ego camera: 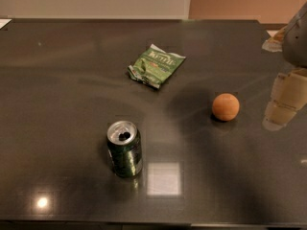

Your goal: Move orange near green jalapeno chip bag

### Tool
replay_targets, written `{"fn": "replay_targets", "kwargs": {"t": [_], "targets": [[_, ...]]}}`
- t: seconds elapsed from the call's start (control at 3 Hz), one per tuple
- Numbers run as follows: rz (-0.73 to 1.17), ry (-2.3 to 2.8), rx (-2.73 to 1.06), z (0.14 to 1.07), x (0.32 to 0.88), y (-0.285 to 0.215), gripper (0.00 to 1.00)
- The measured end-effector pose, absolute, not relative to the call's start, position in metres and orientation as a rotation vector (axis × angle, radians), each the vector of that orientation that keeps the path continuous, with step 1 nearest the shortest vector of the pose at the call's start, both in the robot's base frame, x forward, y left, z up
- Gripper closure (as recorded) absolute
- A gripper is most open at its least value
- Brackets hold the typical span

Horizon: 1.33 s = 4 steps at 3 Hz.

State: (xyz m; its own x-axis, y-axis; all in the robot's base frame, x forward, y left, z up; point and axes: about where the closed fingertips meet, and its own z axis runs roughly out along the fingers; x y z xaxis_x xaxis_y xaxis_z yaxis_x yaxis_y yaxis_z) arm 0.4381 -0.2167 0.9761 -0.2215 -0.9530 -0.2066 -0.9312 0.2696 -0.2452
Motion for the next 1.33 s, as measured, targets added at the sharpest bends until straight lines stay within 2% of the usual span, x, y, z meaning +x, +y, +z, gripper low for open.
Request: {"fn": "replay_targets", "kwargs": {"t": [0.67, 1.33], "targets": [[-0.074, 2.243, -1.716, 0.977, 0.446, -0.216, 0.0], [0.032, 2.289, -1.694, 0.944, 0.487, -0.22, 0.0]]}}
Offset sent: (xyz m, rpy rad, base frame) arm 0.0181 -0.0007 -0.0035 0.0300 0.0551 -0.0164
